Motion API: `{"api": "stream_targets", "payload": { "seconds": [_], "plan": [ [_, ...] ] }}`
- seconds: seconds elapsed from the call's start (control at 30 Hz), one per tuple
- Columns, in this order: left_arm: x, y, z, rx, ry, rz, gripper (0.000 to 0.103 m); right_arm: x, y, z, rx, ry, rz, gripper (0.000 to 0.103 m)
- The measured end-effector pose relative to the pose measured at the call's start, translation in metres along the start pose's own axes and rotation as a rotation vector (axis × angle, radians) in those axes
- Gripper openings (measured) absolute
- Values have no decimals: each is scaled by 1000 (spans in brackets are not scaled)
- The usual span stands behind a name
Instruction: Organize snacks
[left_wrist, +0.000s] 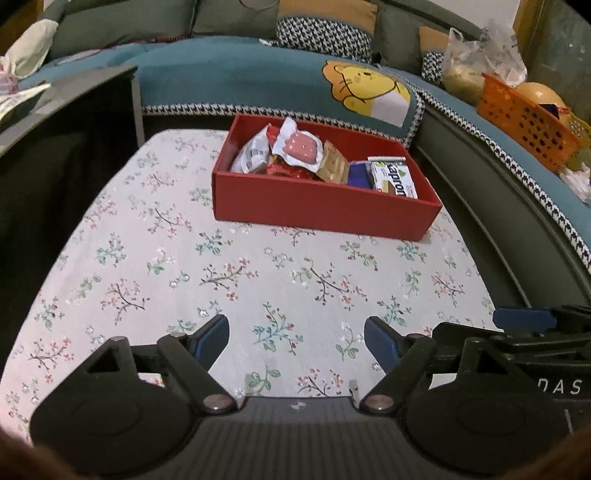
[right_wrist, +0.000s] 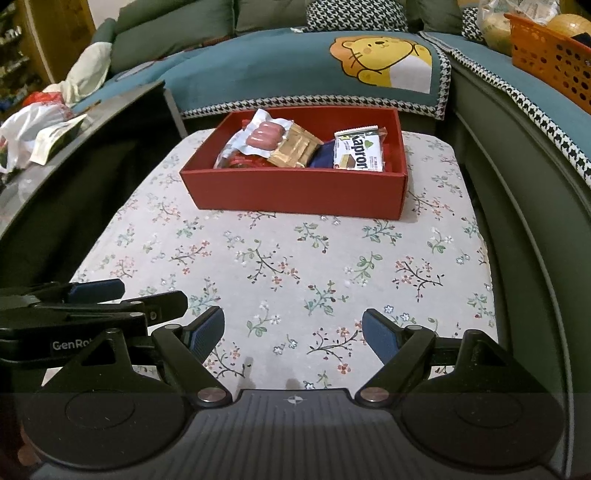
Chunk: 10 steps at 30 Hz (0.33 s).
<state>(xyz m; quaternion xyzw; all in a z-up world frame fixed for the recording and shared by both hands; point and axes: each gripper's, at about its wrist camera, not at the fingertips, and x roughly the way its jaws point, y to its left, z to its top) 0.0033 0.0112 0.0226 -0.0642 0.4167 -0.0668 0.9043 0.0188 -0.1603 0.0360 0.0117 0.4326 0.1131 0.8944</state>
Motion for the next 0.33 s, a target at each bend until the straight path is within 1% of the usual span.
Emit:
{"api": "stream_targets", "payload": {
  "seconds": [0.13, 0.33],
  "plan": [
    [-5, -3, 0, 32, -38, 29, 103, 0, 1, 0, -2, -1, 0, 87],
    [-10, -3, 1, 41, -76, 42, 103, -1, 0, 1, 2, -7, 3, 87]
  ]
}}
